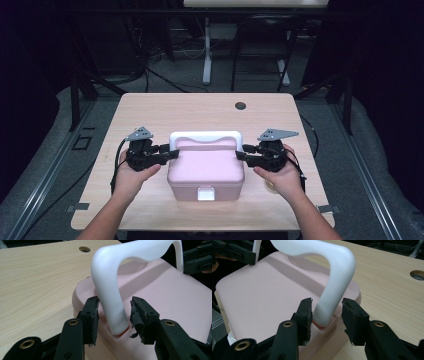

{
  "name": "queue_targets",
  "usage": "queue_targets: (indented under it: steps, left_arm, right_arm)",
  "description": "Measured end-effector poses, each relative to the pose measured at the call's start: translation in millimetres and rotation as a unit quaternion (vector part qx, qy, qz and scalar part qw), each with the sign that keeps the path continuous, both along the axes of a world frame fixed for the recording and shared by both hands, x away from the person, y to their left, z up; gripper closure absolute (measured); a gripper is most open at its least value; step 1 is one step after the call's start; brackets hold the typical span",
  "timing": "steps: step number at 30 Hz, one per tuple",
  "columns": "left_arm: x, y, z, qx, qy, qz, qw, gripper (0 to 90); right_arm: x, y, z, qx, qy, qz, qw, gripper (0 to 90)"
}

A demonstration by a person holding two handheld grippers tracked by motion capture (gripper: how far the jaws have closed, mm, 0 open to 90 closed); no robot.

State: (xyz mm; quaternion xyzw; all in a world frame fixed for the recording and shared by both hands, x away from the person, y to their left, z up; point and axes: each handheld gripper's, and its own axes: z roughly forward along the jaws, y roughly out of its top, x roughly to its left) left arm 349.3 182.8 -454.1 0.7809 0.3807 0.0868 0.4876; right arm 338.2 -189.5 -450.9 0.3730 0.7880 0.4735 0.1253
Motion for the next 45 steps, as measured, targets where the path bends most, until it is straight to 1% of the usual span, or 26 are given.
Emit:
queue_targets:
  steps: [1, 3, 5, 8, 9, 11, 13, 14, 17, 18, 19, 23, 28, 34, 35, 40, 43, 45]
  left_arm:
    - [-0.1, -0.2, 0.1, -0.002, 0.0, -0.001, 1.0, 60.2]
    - [-0.7, -0.2, 0.8, 0.003, -0.002, 0.002, 1.0, 62.4]
    - [-1.1, 0.5, 1.3, 0.006, -0.004, 0.002, 1.0, 64.1]
    - [-2.6, 0.7, 1.9, 0.007, -0.008, 0.0, 0.9999, 67.2]
    - [-3.1, 0.1, 1.7, 0.008, -0.013, 0.002, 0.9999, 67.7]
    - [-4.1, 0.2, 2.4, 0.013, -0.014, -0.001, 0.9998, 69.0]
    - [-5.2, -0.6, 2.2, 0.009, -0.014, 0.0, 0.9999, 70.3]
    - [-5.5, -0.2, 2.6, 0.012, -0.015, -0.003, 0.9998, 70.7]
    - [-7.4, -0.5, 3.0, 0.012, -0.019, -0.001, 0.9997, 72.1]
    - [-8.3, -0.2, 3.7, 0.017, -0.019, -0.002, 0.9997, 72.5]
    - [-9.4, -0.6, 3.8, 0.015, -0.021, -0.002, 0.9997, 73.0]
    - [-11.6, -0.6, 4.8, 0.026, -0.025, -0.003, 0.9993, 73.6]
    - [-13.9, 0.9, 4.7, 0.022, -0.025, -0.004, 0.9994, 73.7]
    - [-17.9, 5.1, 5.1, 0.025, -0.025, -0.007, 0.9993, 73.7]
    - [-18.4, 5.2, 4.6, 0.022, -0.026, -0.006, 0.9994, 73.7]
    - [-17.6, 5.4, 5.4, 0.027, -0.024, -0.008, 0.9993, 73.6]
    - [-17.0, 5.7, 4.3, 0.02, -0.024, -0.008, 0.9995, 73.5]
    - [-17.4, 5.7, 4.3, 0.021, -0.025, -0.007, 0.9995, 73.4]
  right_arm:
    - [0.2, 0.1, 0.0, 0.001, 0.0, 0.001, 1.0, 60.3]
    - [-0.4, 0.6, 0.4, 0.006, -0.005, 0.005, 1.0, 60.7]
    - [-1.8, 1.7, 0.6, -0.001, -0.008, 0.004, 1.0, 61.6]
    - [-4.3, 2.2, 0.9, -0.005, -0.014, 0.003, 0.9999, 66.2]
    - [-5.6, 2.2, 1.5, -0.007, -0.016, 0.002, 0.9998, 68.0]
    - [-8.8, 2.6, 1.6, -0.01, -0.025, 0.001, 0.9996, 69.8]
    - [-10.5, 2.4, 0.8, -0.009, -0.029, 0.002, 0.9995, 71.4]
    - [-11.2, 2.4, 0.3, -0.006, -0.029, 0.002, 0.9996, 71.7]
    - [-12.3, 1.9, -0.3, -0.001, -0.027, 0.002, 0.9996, 72.8]
    - [-12.7, 1.8, -0.3, 0.0, -0.028, 0.002, 0.9996, 73.1]
    - [-13.2, 1.7, 0.0, 0.0, -0.028, 0.003, 0.9996, 73.5]
    - [-16.2, 2.4, 0.5, -0.004, -0.032, 0.005, 0.9995, 73.9]
    - [-18.5, 3.3, 0.4, 0.0, -0.03, 0.007, 0.9995, 74.0]
    - [-20.9, 5.4, 0.8, 0.005, -0.023, 0.013, 0.9996, 74.1]
    - [-21.5, 5.8, 1.0, 0.004, -0.022, 0.014, 0.9996, 74.1]
    - [-22.0, 6.5, 1.4, 0.003, -0.022, 0.013, 0.9997, 74.1]
    - [-21.3, 6.2, 1.2, 0.005, -0.02, 0.012, 0.9997, 74.1]
    - [-21.2, 6.2, 1.3, 0.004, -0.019, 0.012, 0.9997, 74.0]
